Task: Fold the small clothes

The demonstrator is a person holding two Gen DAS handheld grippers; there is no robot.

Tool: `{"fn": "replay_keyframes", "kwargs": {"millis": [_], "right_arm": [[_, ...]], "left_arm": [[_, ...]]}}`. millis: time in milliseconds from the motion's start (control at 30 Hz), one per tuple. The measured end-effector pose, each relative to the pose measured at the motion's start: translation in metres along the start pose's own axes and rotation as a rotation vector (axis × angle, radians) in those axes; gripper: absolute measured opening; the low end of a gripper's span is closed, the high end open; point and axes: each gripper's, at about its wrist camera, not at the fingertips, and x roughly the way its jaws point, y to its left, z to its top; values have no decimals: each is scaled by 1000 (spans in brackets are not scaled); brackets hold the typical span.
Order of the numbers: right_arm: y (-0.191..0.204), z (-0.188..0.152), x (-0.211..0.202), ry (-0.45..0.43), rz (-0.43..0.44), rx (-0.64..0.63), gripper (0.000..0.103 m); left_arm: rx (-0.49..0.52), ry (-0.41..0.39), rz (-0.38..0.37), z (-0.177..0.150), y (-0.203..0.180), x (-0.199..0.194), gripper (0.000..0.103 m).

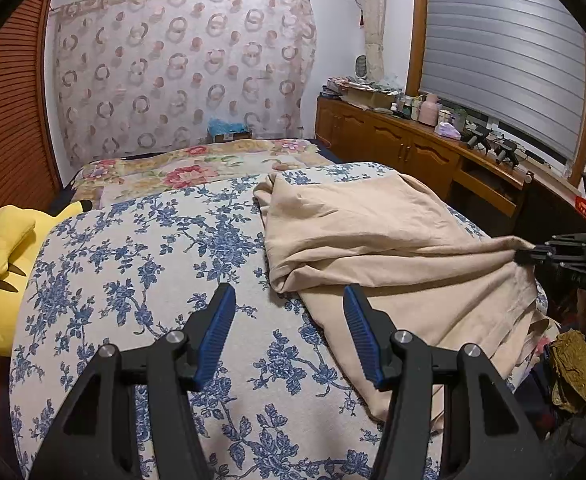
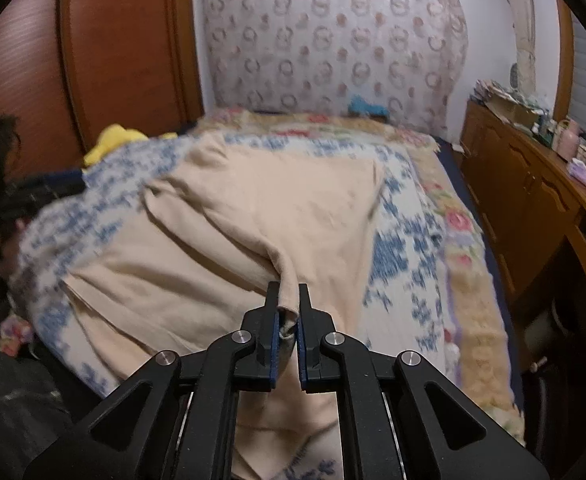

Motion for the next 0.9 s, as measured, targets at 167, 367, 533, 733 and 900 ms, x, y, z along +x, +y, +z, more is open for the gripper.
{"fn": "replay_keyframes", "kwargs": {"millis": [167,367,533,733,900], "right_arm": [[-5,-1,-4,-2,-44,7,19],[-1,15,-10,-41,-48,-10,47],[17,37,2,-51,-20,-71,51],[43,69,32,-40,39,-123,62],[67,95,66,-4,89,-164,64]], "left_arm": [[-1,1,7,-1,0,0,55],[2,-6,11,0,-1,-2,55],[5,-11,17,-2,0,-5,55],[-3,-15,30,-4,6,-8,55],[-20,-22,40,-7,15,-12,55]]}}
